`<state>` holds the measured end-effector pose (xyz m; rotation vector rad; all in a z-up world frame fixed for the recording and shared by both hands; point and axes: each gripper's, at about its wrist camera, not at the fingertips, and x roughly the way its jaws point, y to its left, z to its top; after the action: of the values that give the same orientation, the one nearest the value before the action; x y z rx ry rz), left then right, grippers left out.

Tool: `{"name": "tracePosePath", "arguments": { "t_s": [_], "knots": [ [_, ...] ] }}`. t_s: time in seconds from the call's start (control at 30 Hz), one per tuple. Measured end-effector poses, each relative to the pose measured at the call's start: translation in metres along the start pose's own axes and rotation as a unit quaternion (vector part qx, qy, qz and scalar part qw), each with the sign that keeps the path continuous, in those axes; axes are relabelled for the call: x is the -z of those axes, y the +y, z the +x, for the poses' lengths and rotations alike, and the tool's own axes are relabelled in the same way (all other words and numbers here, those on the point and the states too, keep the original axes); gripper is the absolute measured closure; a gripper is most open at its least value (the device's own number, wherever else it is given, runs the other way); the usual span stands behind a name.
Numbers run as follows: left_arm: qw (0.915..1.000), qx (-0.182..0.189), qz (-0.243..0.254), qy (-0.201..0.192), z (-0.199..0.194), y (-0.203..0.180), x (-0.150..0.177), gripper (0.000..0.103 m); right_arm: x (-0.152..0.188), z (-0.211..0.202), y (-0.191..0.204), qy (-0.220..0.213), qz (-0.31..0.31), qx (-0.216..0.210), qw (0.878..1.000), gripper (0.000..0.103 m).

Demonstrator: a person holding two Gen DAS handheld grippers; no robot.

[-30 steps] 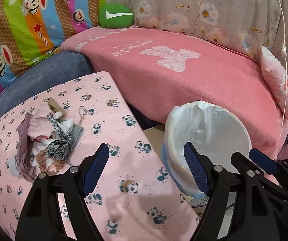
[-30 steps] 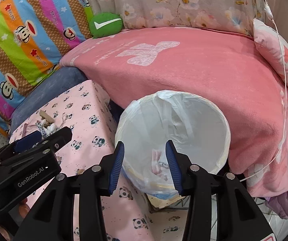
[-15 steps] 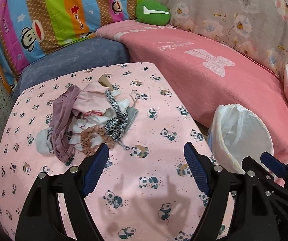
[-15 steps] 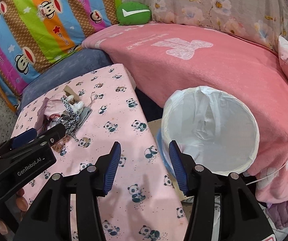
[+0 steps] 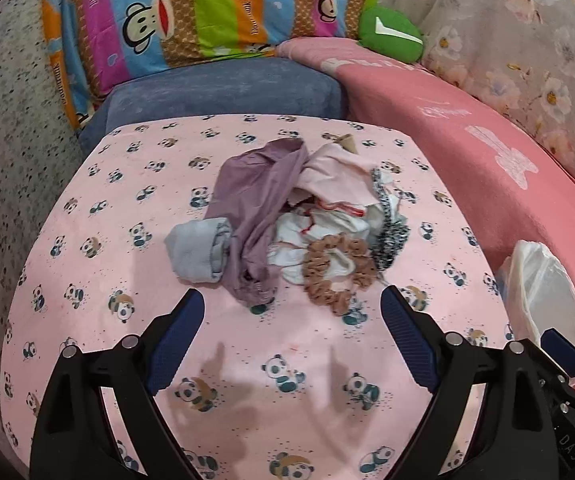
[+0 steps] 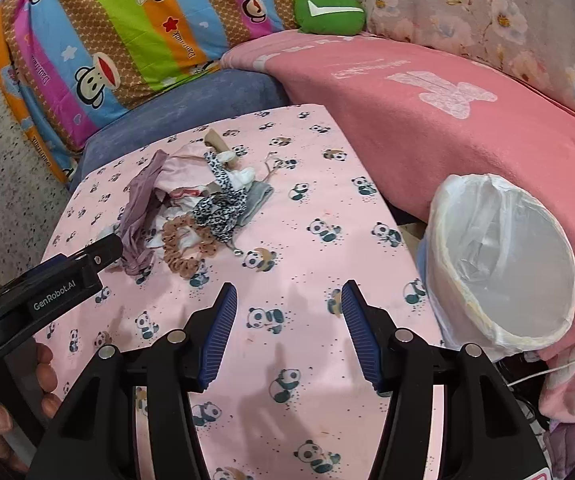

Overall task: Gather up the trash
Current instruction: 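Move both open tools back over the clothes pile, then grasp the grey-blue sock with the left tool while the right tool grasps the brown scrunchie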

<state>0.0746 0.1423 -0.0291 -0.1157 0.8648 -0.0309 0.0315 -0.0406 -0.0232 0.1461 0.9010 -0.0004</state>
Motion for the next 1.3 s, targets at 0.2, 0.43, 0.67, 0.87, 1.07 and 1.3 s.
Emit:
{"name": "tracePosePath", "arguments": {
  "t_s": [0.2,0.43,0.67,0.87,1.07,1.3],
  "knots": [
    [0.9988,-0.028,-0.039,0.007,0.012,0.045,-0.004,0.017,-0.004,0.014,0.028,0.005,-0.014,-0.021,1.0,0.047],
    [0.9967,-0.044,-0.066,0.019,0.033,0.081,-0.011,0.017,-0.013,0.039,0.055,0.02,-0.02,-0.051,0.998,0.047],
    [0.9962,-0.023,-0.078,0.032,0.056,0.095,-0.017,0.018,-0.023,0.073,0.078,0.04,-0.026,-0.064,0.997,0.047],
    [0.9969,-0.006,-0.066,0.042,0.075,0.089,-0.023,0.018,-0.028,0.102,0.096,0.051,-0.038,-0.067,0.996,0.047],
    [0.9958,0.023,-0.071,0.052,0.087,0.09,-0.023,0.028,-0.027,0.129,0.109,0.071,-0.052,-0.074,0.993,0.05],
    [0.9939,0.056,-0.074,0.06,0.091,0.089,-0.016,0.05,-0.019,0.153,0.112,0.087,-0.067,-0.071,0.991,0.068]
  ]
}}
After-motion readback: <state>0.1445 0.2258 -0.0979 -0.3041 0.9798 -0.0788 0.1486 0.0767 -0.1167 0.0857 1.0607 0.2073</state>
